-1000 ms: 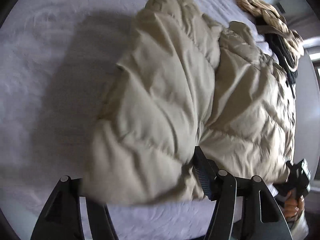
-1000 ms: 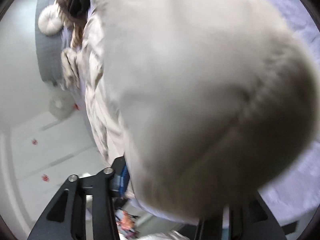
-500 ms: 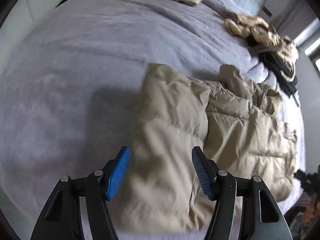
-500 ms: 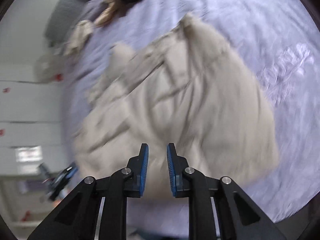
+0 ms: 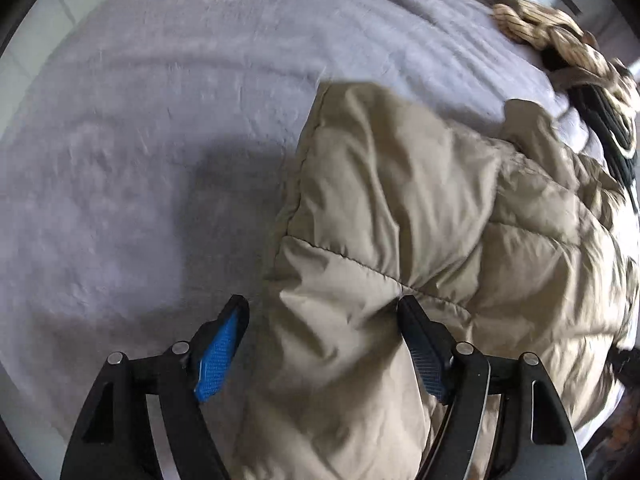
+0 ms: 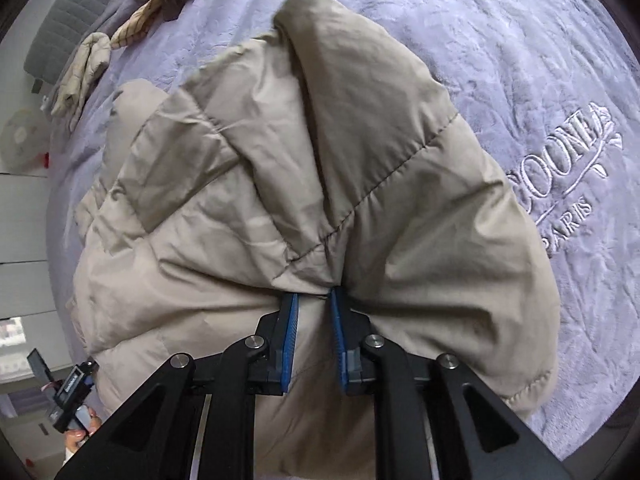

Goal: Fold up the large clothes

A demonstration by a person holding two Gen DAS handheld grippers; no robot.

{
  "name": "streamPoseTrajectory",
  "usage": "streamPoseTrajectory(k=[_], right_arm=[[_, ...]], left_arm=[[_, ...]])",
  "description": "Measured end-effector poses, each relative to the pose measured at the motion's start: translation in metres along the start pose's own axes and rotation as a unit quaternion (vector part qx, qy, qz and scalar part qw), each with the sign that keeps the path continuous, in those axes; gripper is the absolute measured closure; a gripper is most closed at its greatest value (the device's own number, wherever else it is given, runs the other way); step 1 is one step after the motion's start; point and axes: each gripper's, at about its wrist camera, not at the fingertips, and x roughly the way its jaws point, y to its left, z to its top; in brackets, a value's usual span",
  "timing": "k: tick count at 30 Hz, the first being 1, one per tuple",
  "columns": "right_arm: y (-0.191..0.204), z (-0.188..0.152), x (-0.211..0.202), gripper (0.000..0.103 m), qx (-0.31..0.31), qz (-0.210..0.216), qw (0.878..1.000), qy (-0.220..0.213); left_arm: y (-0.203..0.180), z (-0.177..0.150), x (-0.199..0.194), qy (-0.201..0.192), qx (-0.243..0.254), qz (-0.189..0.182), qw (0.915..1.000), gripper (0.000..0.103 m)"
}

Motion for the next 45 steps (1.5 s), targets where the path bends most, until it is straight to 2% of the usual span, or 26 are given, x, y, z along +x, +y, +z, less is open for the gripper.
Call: streamPoseTrajectory(k=[6,9,11,14,16,18,19,22,23,26,27,28,31,34,40,41,42,43,44,45], right_arm=[[-0.003,-0.002,-0.003,0.084,0.014,-0.006,1.0,0.001],[-0.013,-0.007,-0.01,0.083,0.011,-0.019,1.0,0.002],[-0.007,-0.007,-0.013,0.081,0.002,-0.029,1.0,0.0],[0.006,-0.011,-0.021,0.07,-0.011,-0.029,1.0,-0.006],[0.012,-0.015,-0.027,0.045,-0.015,-0.029,0.999,-0.014],[0.022,-0.019,-0.034,0.03,-0.02,-0.028,0.999,-0.027],[0.025,-0.021,-0.036,0.026,-0.022,-0.025,0.999,-0.03],[0.039,-0.028,-0.04,0.026,-0.028,-0.019,0.999,-0.031],[0.043,-0.031,-0.04,0.026,-0.029,-0.019,0.999,-0.03],[0.057,-0.038,-0.04,0.026,-0.036,-0.015,0.999,-0.027],[0.063,-0.04,-0.04,0.026,-0.04,-0.014,0.999,-0.027],[0.067,-0.042,-0.039,0.026,-0.043,-0.014,0.999,-0.026],[0.08,-0.048,-0.037,0.026,-0.05,-0.009,0.998,-0.023],[0.093,-0.054,-0.031,0.026,-0.056,-0.001,0.998,-0.013],[0.12,-0.071,-0.013,0.026,-0.088,0.007,0.996,0.011],[0.123,-0.073,-0.011,0.026,-0.092,0.007,0.996,0.012],[0.126,-0.075,-0.01,0.026,-0.095,0.007,0.995,0.012],[0.128,-0.078,-0.01,0.026,-0.097,0.009,0.995,0.011],[0.131,-0.079,-0.01,0.026,-0.1,0.01,0.995,0.008],[0.133,-0.081,-0.011,0.026,-0.102,0.01,0.995,0.004]], left_arm=[[0.01,0.005,-0.023,-0.009,0.012,-0.005,0.9999,0.023],[0.017,0.0,-0.033,-0.034,0.021,0.005,0.9992,0.0],[0.022,-0.001,-0.036,-0.047,0.034,0.004,0.9983,0.0],[0.03,-0.003,-0.034,-0.031,0.039,-0.039,0.998,0.0],[0.034,-0.004,-0.03,-0.015,0.041,-0.072,0.9965,0.0],[0.036,-0.003,-0.025,-0.006,0.041,-0.084,0.9956,0.0],[0.038,-0.001,-0.02,-0.001,0.041,-0.082,0.9958,0.0],[0.044,0.002,-0.008,0.015,0.043,-0.094,0.9945,0.0],[0.047,0.005,-0.001,0.029,0.036,-0.11,0.9928,0.0],[0.054,0.01,0.018,0.077,0.022,-0.196,0.9773,0.0],[0.055,0.011,0.021,0.085,0.023,-0.211,0.9736,0.0],[0.054,0.014,0.026,0.098,0.032,-0.235,0.9664,0.0],[0.053,0.014,0.041,0.123,0.045,-0.273,0.9529,0.0],[0.05,0.013,0.056,0.151,0.043,-0.3,0.9408,0.0],[0.022,0.016,0.073,0.174,0.086,-0.294,0.936,0.0],[0.017,0.016,0.074,0.174,0.094,-0.288,0.9369,0.004],[0.012,0.016,0.073,0.171,0.105,-0.284,0.9378,0.026],[0.009,0.015,0.071,0.172,0.112,-0.296,0.9329,0.052],[0.007,0.014,0.067,0.175,0.109,-0.315,0.9263,0.063],[0.007,0.015,0.063,0.171,0.109,-0.323,0.9245,0.071]])
